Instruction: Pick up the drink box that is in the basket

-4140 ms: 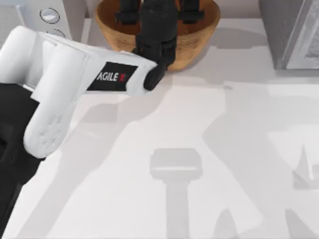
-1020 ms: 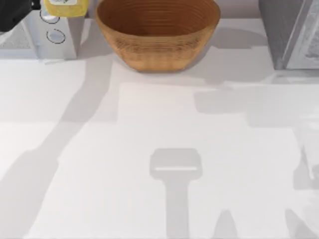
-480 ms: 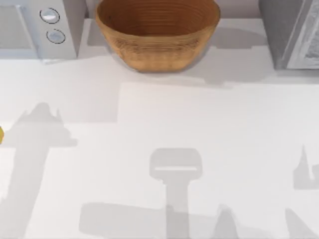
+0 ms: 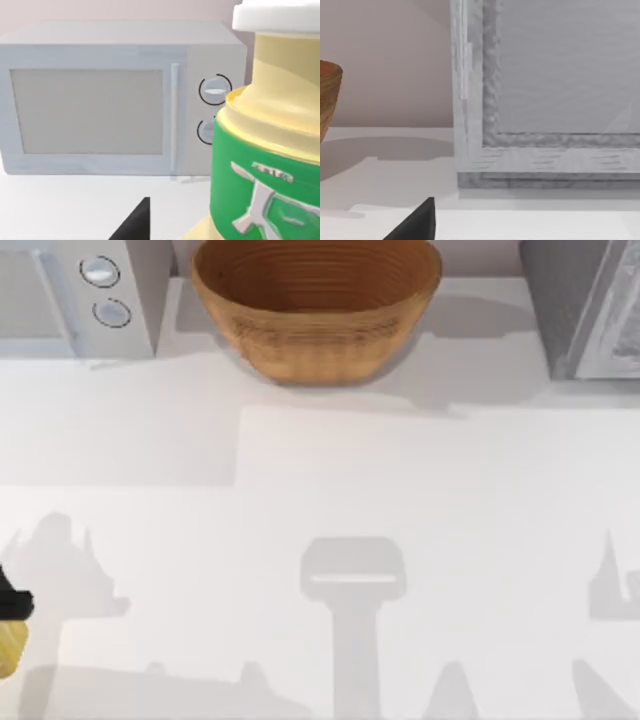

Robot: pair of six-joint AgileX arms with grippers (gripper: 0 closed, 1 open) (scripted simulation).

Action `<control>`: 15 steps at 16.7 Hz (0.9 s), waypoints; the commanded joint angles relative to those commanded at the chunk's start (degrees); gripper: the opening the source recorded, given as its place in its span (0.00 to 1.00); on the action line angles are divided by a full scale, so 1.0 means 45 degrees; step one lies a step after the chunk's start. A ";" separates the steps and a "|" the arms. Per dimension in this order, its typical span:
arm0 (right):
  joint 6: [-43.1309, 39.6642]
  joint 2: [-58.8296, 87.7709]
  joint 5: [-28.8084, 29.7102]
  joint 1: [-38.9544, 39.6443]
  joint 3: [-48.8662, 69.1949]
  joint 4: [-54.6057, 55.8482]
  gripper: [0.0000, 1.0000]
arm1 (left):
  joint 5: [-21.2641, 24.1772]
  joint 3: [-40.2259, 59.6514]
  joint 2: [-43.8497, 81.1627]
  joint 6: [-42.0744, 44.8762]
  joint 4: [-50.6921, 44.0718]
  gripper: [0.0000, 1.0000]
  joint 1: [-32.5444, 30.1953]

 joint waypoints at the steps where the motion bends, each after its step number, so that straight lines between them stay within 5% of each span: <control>1: 0.0000 0.0000 0.0000 0.0000 0.0000 0.0000 1.00 | 0.0049 -0.0130 -0.0136 0.0000 -0.0028 0.00 0.0051; 9: 0.0000 0.0000 0.0000 0.0000 0.0000 0.0000 1.00 | -0.0260 -0.0089 0.0324 0.0196 0.0312 0.00 -0.0105; 15: 0.0000 0.0000 0.0000 0.0000 0.0000 0.0000 1.00 | -0.2984 0.0768 0.3808 0.1174 0.3870 0.00 -0.1275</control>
